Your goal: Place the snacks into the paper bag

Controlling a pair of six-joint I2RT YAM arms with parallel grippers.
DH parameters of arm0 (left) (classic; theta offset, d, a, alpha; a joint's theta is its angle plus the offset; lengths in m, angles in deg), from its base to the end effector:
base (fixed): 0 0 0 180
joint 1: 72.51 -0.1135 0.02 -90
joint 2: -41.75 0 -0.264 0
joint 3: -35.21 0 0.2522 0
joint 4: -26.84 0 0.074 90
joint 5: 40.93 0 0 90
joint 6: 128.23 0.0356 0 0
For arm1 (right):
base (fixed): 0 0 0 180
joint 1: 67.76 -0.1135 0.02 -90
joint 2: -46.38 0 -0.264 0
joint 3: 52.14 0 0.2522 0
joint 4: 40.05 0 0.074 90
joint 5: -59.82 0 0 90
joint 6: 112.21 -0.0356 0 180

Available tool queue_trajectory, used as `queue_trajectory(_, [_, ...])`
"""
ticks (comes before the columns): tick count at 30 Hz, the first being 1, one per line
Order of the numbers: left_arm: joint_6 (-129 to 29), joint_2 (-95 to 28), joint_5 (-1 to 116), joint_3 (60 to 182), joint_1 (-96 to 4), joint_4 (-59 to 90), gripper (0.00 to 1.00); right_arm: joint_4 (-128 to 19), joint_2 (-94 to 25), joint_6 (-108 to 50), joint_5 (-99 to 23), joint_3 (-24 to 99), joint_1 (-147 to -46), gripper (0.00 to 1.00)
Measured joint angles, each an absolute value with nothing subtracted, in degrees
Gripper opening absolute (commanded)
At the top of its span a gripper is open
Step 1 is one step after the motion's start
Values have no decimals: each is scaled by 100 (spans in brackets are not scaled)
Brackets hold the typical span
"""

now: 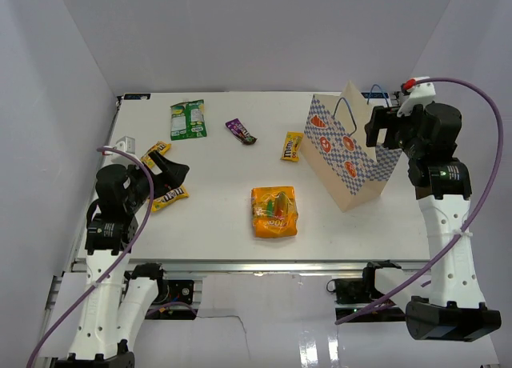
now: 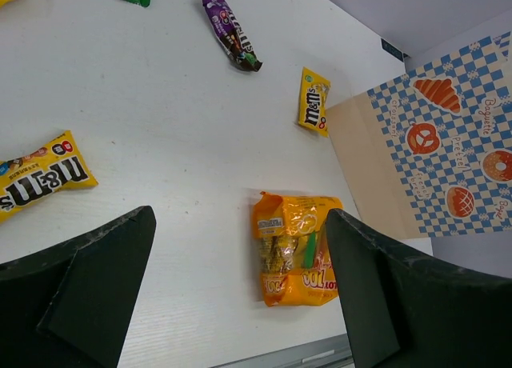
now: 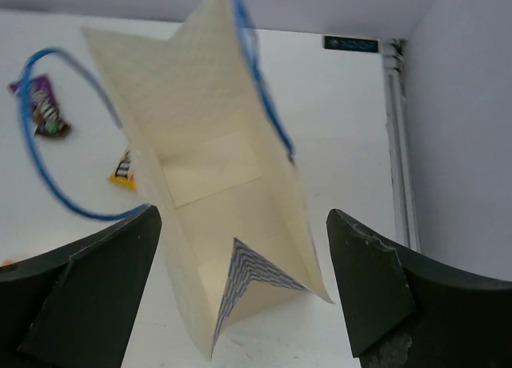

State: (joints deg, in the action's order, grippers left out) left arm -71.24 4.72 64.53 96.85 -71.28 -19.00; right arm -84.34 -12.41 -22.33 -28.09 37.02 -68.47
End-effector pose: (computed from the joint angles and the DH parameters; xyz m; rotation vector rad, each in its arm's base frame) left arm 0.1393 -0.0125 0.3383 -0.3644 1.9506 -0.6543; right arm 0.2072 0.0013 0.4404 0.0165 1.8136 -0.0228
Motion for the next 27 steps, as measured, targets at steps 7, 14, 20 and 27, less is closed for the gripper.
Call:
queue_trajectory(7, [-7126,447,6477,9749,-7128,-1989,98,-9050,-1256,-37,-5390,4041,-7247,90])
queue_trajectory(14, [-7174,391,6536,9749,-7128,-2000,98,-10003,-1993,1157,-6214,4532,-9488,90])
queue_trajectory(20, [-7258,290,6556,9744,-7128,-2212,98,-9848,-2723,494,-5764,3534,-10793,90])
queue_trajectory(27, [-7533,782,6530,9556,-7128,-2494,98,-8908,-3558,-1582,-4387,2334,-10860,90])
